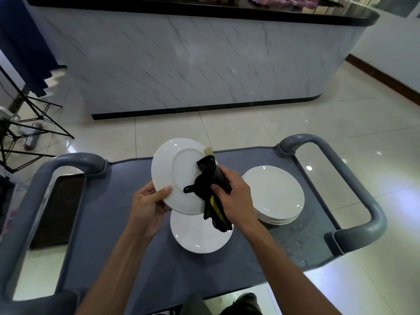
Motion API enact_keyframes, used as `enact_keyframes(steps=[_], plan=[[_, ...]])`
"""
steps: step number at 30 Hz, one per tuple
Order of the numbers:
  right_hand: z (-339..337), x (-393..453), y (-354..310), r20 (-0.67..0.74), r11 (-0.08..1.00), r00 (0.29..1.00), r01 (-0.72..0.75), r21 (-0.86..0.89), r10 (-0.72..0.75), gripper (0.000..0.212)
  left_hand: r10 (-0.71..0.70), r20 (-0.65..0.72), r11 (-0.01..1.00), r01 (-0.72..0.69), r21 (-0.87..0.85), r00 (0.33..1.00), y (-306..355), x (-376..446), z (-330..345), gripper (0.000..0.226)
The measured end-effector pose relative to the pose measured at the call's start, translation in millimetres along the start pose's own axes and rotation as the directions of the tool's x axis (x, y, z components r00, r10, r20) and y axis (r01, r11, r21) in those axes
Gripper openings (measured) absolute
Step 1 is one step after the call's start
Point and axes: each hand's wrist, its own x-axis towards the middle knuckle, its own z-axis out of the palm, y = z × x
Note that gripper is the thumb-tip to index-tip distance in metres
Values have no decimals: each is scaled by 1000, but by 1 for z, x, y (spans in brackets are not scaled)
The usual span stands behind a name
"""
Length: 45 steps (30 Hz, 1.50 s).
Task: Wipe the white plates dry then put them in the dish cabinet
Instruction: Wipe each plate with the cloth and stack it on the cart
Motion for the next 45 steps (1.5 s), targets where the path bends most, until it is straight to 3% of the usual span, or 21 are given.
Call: enact_keyframes(steps=[8,11,15,20,25,27,37,41,45], plan=[[-15,-14,15,-109,999,994,9,33,-5,46,56,-2,992,-56,117,998,-5,15,29,25],[-36,-13,20,-174,1000,985,27,16,-24,47,174,-7,944,-165,287,985,-10,22,49,12],[-66,-13,28,-254,1000,967,15,11,-11,47,345,83,747,-327,579,935,-18,29,78,12],[-107,-20,41,-330,1000,944,12,22,-4,39,434,303,338,-465,818,849,-32,36,123,9],[-152,-28,57,-390,1000,921,-9,-18,2,42,394,547,18,-601,799,739,-54,39,168,12],[-169,-31,63,-413,999,911,-3,-43,-15,46,392,598,-67,-626,777,699,-65,40,186,9],[-233,-35,104,-373,1000,928,-23,15,27,47,332,667,-253,-618,744,667,-132,29,228,11],[-245,-36,122,-339,999,940,-13,41,27,45,291,645,-270,-586,764,707,-150,18,234,17],[-254,-39,136,-286,999,958,18,35,-7,51,182,635,-374,-545,751,751,-163,6,245,26]])
